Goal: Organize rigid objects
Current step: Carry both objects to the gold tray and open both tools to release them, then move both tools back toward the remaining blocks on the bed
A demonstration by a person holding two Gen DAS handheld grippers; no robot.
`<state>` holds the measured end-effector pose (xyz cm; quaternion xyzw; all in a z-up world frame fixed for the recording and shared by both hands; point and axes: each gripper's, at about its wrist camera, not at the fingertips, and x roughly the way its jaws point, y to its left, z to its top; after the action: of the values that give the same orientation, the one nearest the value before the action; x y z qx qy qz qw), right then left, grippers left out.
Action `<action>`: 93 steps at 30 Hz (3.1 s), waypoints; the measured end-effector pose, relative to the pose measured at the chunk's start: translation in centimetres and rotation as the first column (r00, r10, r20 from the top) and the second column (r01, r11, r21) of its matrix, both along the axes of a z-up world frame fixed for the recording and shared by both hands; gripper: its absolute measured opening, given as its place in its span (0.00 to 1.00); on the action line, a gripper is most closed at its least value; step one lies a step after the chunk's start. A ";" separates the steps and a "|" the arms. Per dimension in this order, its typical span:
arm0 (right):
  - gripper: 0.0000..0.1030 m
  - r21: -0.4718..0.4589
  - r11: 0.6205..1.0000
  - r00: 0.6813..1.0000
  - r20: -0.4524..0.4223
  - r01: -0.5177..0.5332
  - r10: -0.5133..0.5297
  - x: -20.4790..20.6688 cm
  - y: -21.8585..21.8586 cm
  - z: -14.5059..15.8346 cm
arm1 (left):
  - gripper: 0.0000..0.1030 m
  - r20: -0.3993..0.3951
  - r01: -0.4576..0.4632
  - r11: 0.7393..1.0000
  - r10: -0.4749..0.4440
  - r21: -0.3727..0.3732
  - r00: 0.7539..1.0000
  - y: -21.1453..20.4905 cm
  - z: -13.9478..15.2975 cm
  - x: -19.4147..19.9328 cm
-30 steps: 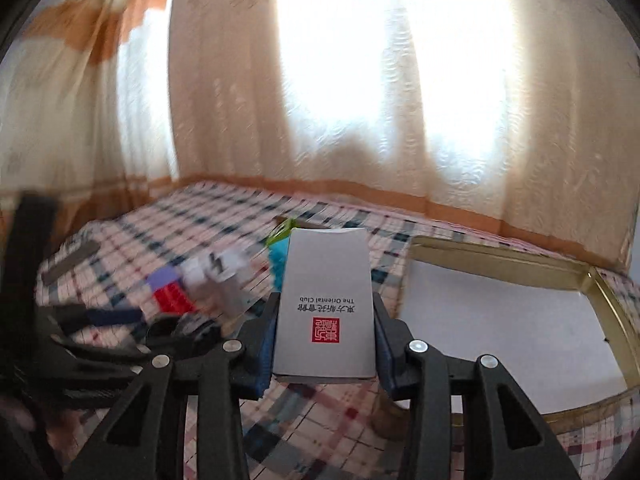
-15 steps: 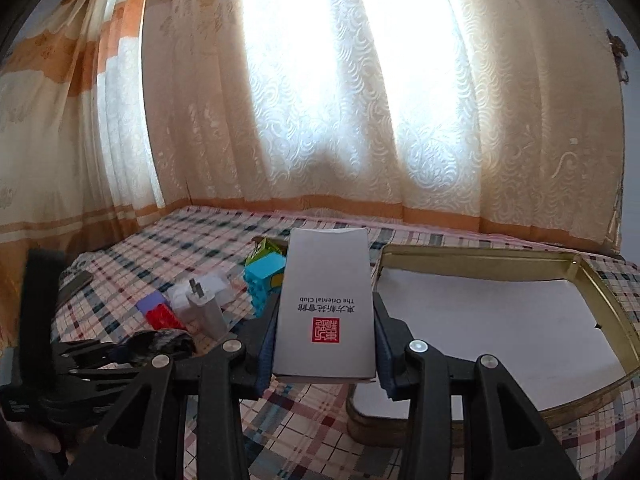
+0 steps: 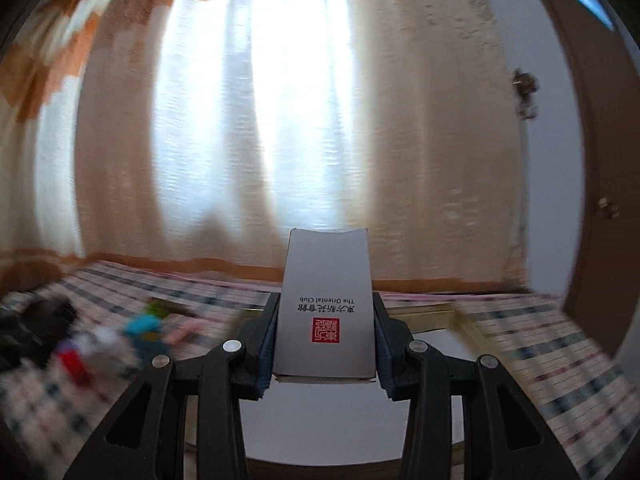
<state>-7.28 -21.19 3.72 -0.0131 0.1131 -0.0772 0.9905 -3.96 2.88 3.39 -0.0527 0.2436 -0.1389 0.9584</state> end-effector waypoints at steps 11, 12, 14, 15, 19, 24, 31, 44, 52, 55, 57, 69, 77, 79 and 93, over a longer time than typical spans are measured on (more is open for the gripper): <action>0.42 -0.001 0.969 0.965 -0.083 0.248 -0.247 1.1 -9.7 -1.2 | 0.46 -0.006 0.129 0.992 -0.129 0.010 0.992 -9.6 0.7 3.7; 0.42 0.006 0.967 0.963 -0.097 0.255 -0.253 1.3 -10.1 -1.3 | 0.46 -0.007 0.141 0.990 -0.141 0.021 0.990 -11.1 0.7 4.2; 0.42 0.036 0.963 0.956 -0.137 0.267 -0.260 1.8 -10.9 -1.7 | 0.46 -0.011 0.153 0.987 -0.153 0.041 0.988 -13.0 0.4 4.9; 0.42 0.042 0.961 0.952 -0.153 0.274 -0.265 2.0 -11.2 -1.8 | 0.46 -0.021 0.158 0.986 -0.157 0.048 0.987 -14.1 0.1 5.3; 0.42 0.037 0.960 0.942 -0.204 0.278 -0.265 2.9 -11.3 -2.5 | 0.46 -0.099 0.191 0.981 -0.186 0.042 0.978 -17.5 -1.2 7.0; 0.43 0.052 0.965 0.939 -0.248 0.258 -0.238 3.6 -11.3 -3.0 | 0.46 -0.149 0.210 0.976 -0.198 0.065 0.969 -19.3 -2.7 7.5; 0.43 0.096 0.962 0.925 -0.311 0.258 -0.217 4.4 -11.9 -3.6 | 0.46 -0.192 0.241 0.969 -0.225 0.061 0.955 -22.4 -3.5 8.1; 0.75 0.270 0.933 0.948 -0.275 0.239 -0.163 3.6 -13.3 -3.6 | 0.99 -0.120 0.198 0.979 -0.192 0.046 0.974 -19.8 -2.4 6.8; 0.80 0.362 0.880 0.951 -0.149 0.307 -0.270 1.0 -15.6 -2.4 | 1.00 0.030 -0.038 0.998 0.036 0.053 0.999 -13.2 -0.2 6.6; 0.80 0.398 0.858 0.946 -0.137 0.324 -0.294 0.6 -16.4 -2.5 | 1.00 0.055 -0.106 0.989 0.101 0.103 0.993 -11.5 -0.5 6.5; 0.80 0.397 0.856 0.943 -0.114 0.332 -0.313 0.2 -16.4 -2.4 | 1.00 0.055 -0.128 0.986 0.122 0.111 0.991 -10.5 -0.9 6.4; 0.80 0.247 0.908 0.937 0.010 0.337 -0.350 -1.1 -13.0 -1.5 | 1.00 0.059 -0.177 0.966 0.168 0.188 0.984 -9.4 -2.9 5.6; 0.80 0.185 0.923 0.938 0.017 0.338 -0.347 -1.2 -10.8 -1.3 | 1.00 0.052 -0.142 0.971 0.134 0.194 0.990 -9.0 -3.0 5.0; 0.80 0.180 0.924 0.938 0.024 0.337 -0.346 -1.3 -10.3 -1.2 | 1.00 0.043 -0.128 0.973 0.122 0.190 0.992 -8.7 -3.1 4.9; 0.80 0.127 0.955 0.962 0.016 0.269 -0.273 -1.1 -5.6 -1.4 | 1.00 0.044 -0.115 0.973 0.108 0.199 0.993 -7.2 -3.1 4.2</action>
<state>-8.34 -26.76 2.35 0.0651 0.1018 -0.2052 0.9712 0.24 -4.34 0.28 0.0332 0.2374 -0.0603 0.9690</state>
